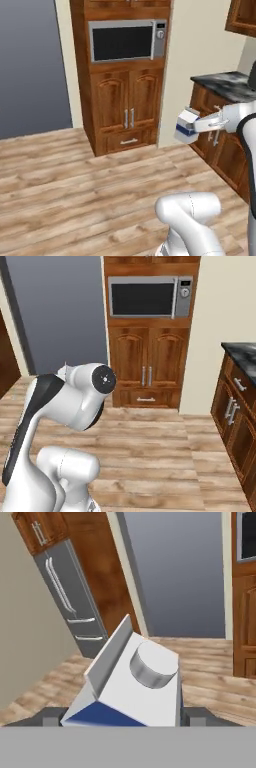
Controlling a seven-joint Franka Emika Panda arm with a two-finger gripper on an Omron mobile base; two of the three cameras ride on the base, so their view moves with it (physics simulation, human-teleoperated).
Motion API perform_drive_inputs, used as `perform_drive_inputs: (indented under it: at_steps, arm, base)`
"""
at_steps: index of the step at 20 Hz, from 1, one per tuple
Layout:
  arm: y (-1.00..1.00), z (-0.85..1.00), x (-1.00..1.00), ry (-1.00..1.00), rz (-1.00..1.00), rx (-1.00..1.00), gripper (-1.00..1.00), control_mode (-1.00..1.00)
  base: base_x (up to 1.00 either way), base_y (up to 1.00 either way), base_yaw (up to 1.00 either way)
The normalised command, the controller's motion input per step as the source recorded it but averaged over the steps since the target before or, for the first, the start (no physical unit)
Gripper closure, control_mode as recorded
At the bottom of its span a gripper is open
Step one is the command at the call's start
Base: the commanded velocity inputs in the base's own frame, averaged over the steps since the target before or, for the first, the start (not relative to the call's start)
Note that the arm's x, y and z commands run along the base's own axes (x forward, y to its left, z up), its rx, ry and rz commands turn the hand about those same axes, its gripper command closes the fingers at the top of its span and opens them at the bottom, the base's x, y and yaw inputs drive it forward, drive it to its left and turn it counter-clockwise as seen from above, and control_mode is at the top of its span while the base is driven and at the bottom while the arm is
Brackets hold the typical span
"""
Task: Pick the milk, bottled water from the counter and place them in the open cabinet.
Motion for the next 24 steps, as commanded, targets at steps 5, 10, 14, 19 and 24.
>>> perform_drive_inputs:
  at_steps: [5, 10, 14, 19, 24]
  arm:
    - [0.00, 0.00, 0.00, 0.00, 0.00, 0.00, 1.00, 1.00]
    - [0.00, 0.00, 0.00, 0.00, 0.00, 0.00, 1.00, 1.00]
    - [0.00, 0.00, 0.00, 0.00, 0.00, 0.00, 1.00, 1.00]
    - [0.00, 0.00, 0.00, 0.00, 0.00, 0.00, 1.00, 1.00]
    - [0.00, 0.00, 0.00, 0.00, 0.00, 0.00, 1.00, 1.00]
  base:
    - [0.00, -0.03, -0.59]
    - [0.00, -0.06, -0.59]
    - [0.00, -0.10, -0.57]
    - [0.00, -0.24, -0.55]
    - [0.00, -0.33, -0.55]
